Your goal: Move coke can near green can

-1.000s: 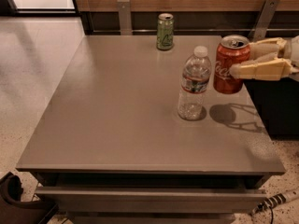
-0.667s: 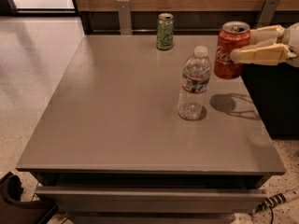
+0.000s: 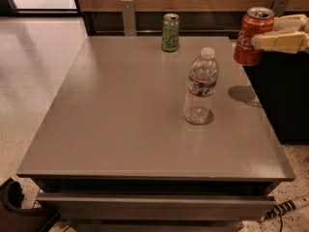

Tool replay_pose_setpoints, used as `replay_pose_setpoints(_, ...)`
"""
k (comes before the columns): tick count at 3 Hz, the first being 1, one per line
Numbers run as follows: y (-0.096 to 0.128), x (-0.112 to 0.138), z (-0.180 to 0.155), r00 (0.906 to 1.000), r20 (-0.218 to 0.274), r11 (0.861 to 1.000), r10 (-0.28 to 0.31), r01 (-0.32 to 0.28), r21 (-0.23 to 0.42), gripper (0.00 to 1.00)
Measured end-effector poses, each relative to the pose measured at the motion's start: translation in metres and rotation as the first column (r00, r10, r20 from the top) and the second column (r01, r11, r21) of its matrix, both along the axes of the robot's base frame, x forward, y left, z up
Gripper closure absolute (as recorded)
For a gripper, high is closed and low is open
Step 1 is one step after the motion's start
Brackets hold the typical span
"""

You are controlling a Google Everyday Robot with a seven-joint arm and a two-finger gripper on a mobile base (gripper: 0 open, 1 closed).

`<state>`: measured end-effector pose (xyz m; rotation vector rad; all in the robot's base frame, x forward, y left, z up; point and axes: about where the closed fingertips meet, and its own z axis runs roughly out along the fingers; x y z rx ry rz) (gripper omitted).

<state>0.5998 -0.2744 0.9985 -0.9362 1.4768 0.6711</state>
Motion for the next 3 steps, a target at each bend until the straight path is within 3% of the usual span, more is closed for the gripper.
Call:
replay_pose_setpoints(2, -0.004, 0.061, -0.008, 0.9921, 0.056, 0.994, -0.112, 0.112, -0.005, 1.0)
replay_pose_setpoints(3, -0.001, 0.084, -0.027, 0.9813, 0.071, 0.984, -0.179, 0.176, 0.037, 1.0)
